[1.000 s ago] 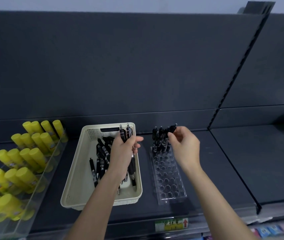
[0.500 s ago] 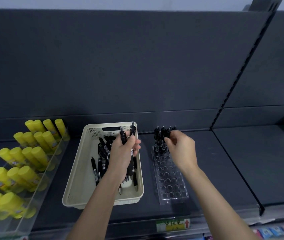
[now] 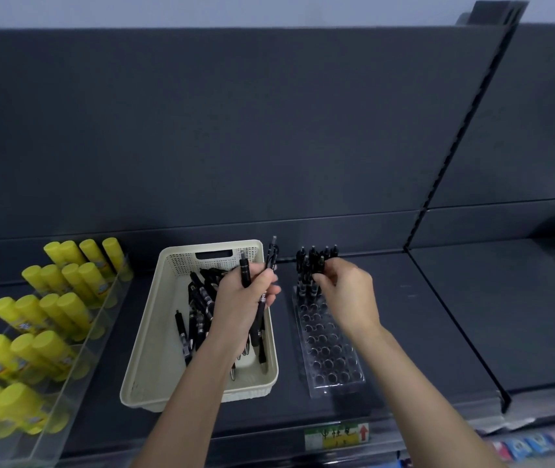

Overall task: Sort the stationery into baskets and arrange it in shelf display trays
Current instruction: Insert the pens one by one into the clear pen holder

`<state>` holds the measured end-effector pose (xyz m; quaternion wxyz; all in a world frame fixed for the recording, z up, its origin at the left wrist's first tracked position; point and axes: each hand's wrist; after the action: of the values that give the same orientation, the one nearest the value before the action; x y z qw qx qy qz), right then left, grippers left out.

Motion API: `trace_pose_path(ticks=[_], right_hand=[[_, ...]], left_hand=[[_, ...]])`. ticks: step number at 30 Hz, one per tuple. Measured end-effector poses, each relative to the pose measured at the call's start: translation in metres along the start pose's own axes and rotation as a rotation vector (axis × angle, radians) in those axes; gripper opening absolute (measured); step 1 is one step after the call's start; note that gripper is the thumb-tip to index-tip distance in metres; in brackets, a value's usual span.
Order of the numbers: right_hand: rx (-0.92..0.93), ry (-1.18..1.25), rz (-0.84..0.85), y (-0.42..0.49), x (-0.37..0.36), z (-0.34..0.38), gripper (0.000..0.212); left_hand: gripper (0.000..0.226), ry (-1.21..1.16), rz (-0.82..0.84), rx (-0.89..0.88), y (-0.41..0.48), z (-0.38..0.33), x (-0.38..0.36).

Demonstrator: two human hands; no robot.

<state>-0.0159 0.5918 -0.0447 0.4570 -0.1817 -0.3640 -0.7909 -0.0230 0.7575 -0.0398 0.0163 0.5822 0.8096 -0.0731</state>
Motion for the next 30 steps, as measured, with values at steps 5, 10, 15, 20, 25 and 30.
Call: trace_pose_path(ticks=[5, 10, 15, 20, 25, 30], right_hand=[[-0.106, 0.201, -0.061, -0.009, 0.02, 0.01, 0.01], [-0.271, 0.589, 0.119, -0.004, 0.034, 0.032, 0.005], [-0.33, 0.741, 0.055, 0.0, 0.041, 0.033, 0.007], [-0.337, 0.673, -0.231, 0.017, 0.049, 0.018, 0.01], [-0.16, 0.319, -0.21, 0.015, 0.034, 0.0, 0.004], [-0.109, 0.273, -0.163, 0.013, 0.024, -0.004, 0.01]], left_hand=[[0.013, 0.001, 0.093, -0.044, -0.005, -0.002, -0.004], [0.016, 0.068, 0.287, -0.1, -0.014, -0.006, -0.02], [0.011, 0.149, 0.3, -0.163, -0.013, -0.014, -0.028], [0.016, 0.235, 0.038, -0.113, -0.004, -0.016, -0.021], [0.032, 0.305, -0.023, -0.078, 0.0, -0.005, -0.016], [0.01, 0.127, -0.132, 0.048, 0.005, -0.001, -0.011]])
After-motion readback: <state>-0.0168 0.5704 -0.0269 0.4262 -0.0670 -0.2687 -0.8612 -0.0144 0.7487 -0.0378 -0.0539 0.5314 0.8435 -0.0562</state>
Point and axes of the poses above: each hand's wrist, its own y-axis towards the middle knuckle, its own x-axis out of the back of the hand, z = x × y, and after that the axes turned 13 degrees about -z, right-handed
